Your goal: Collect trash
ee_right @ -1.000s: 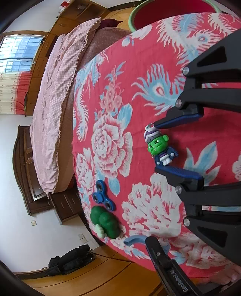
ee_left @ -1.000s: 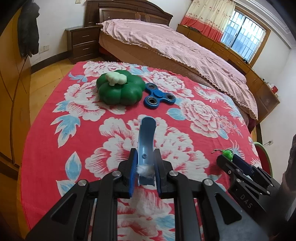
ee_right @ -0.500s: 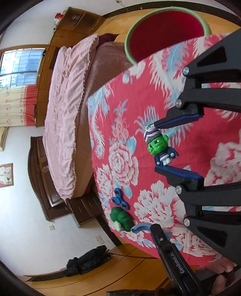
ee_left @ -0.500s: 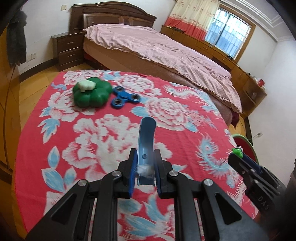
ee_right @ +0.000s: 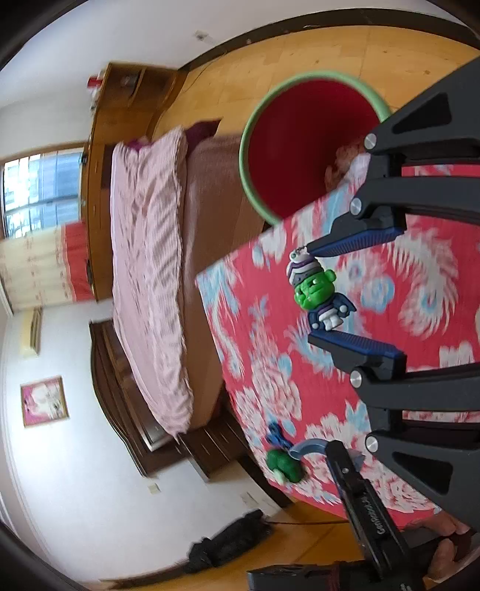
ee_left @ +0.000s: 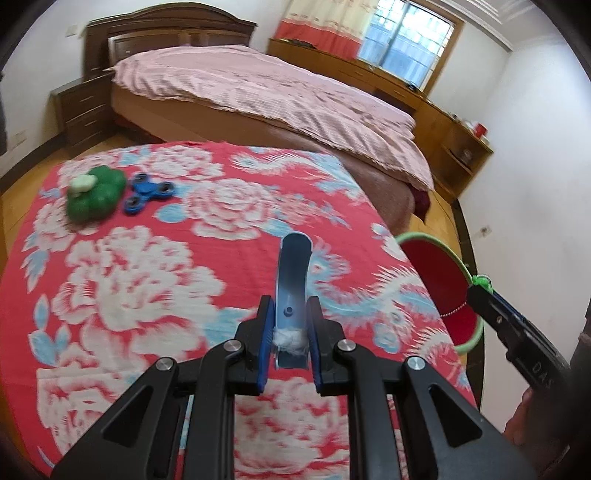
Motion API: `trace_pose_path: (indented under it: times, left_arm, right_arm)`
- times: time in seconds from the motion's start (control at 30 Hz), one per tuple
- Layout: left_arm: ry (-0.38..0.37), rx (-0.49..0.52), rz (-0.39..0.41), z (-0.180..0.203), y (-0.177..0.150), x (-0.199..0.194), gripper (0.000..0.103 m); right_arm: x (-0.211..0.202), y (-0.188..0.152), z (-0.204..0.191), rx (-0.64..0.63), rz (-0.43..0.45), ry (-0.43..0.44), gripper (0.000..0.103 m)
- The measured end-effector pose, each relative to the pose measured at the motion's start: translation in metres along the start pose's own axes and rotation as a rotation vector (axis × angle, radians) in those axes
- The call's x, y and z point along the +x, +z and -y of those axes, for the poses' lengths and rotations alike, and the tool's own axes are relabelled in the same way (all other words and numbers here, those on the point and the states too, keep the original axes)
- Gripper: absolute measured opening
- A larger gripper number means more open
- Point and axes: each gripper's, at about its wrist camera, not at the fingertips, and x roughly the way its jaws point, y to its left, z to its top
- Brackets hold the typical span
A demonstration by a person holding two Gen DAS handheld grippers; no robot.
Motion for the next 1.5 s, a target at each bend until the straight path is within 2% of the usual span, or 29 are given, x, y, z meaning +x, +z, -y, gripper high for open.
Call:
trace_pose_path:
  times: [0.23, 0.6, 0.97, 1.1, 1.37, 1.5]
  left_arm:
    - [-0.036, 0.077, -0.049, 0.045, -0.002, 0.021, 0.017]
    - [-0.089, 0.177, -0.107, 0.103, 0.004, 0.061, 0.017]
    - [-0.135, 0.239, -0.151, 0.153, 0.011, 0.103, 0.017]
    - [-0.148, 0.258, -0.168, 0.168, 0.013, 0.116, 0.017]
    - [-0.167, 0.293, -0.168, 0.190, 0.015, 0.127, 0.017]
    - [-0.172, 0.277, -0.163, 0.190, 0.014, 0.126, 0.038]
  right_arm:
    - [-0.004, -0.004, 0.052, 0.096, 0.002, -0.055, 0.044]
    - [0.015, -0.011, 0.117, 0.220, -0.035, -0.111, 0.044]
    - [0.037, -0.018, 0.153, 0.294, -0.073, -0.111, 0.045]
    - [0.035, -0.017, 0.162, 0.308, -0.063, -0.106, 0.053]
    - [0.025, -0.017, 0.179, 0.351, -0.038, -0.127, 0.057]
    - [0.020, -0.021, 0.187, 0.377, -0.040, -0.134, 0.059]
